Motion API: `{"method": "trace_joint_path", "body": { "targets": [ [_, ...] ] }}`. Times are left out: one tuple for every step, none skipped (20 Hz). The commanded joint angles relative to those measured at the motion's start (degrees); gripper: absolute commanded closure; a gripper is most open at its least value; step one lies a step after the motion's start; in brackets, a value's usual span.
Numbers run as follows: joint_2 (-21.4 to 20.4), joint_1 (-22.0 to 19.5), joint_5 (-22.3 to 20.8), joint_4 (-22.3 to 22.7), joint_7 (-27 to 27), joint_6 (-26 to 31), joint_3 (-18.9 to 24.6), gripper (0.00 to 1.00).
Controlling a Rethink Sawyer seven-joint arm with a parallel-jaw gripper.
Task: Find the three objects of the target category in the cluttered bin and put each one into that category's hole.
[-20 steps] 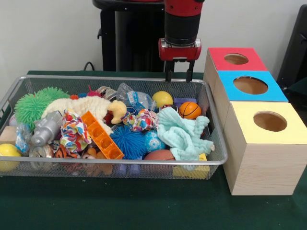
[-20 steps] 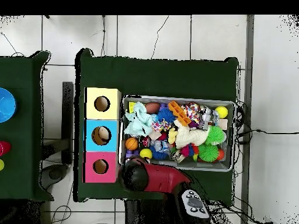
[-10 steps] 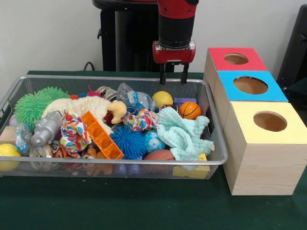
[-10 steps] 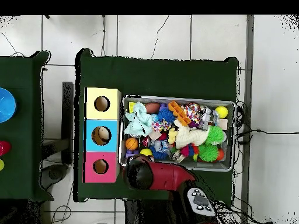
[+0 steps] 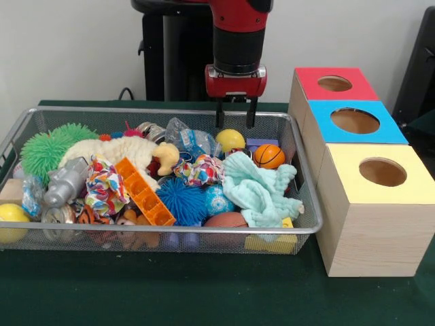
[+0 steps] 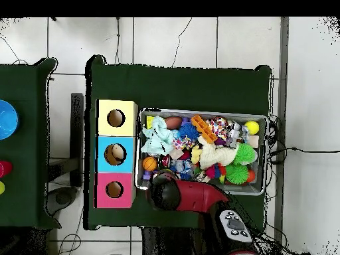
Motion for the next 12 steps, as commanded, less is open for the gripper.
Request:
{"method": "trace_joint_path", "body": {
  "targets": [
    [2.23, -0.95, 0.11, -8.78, 2.84, 6.65, 4.95, 0.0],
    [2.33, -0.92, 0.29, -8.99, 2.94, 7.06, 4.88, 0.0],
    [2.67, -0.97, 0.61, -9.49, 3.02, 7.85, 4.83, 0.0],
    [2.94, -0.96, 0.73, -9.83, 3.08, 8.18, 4.77, 0.0],
    [2.99, -0.67, 0.89, -10.31, 3.23, 8.89, 4.41, 0.0],
    [2.77, -0.47, 0.99, -10.5, 3.4, 9.29, 4.3, 0.0],
    [2.47, -0.11, 1.09, -10.77, 3.6, 10.02, 3.99, 0.0],
    [2.19, 0.18, 1.24, -11.05, 3.78, 10.91, 3.77, 0.0],
    [1.93, 0.47, 1.36, -11.34, 3.94, 11.86, 3.58, 0.0],
    [1.73, 0.7, 1.39, -11.7, 4.03, 12.62, 3.41, 0.0],
    [1.6, 0.71, 1.35, -11.96, 4.02, 13.07, 3.51, 0.0],
    [1.5, 0.73, 1.33, -12.22, 4.02, 13.6, 3.54, 0.0]
  ]
}}
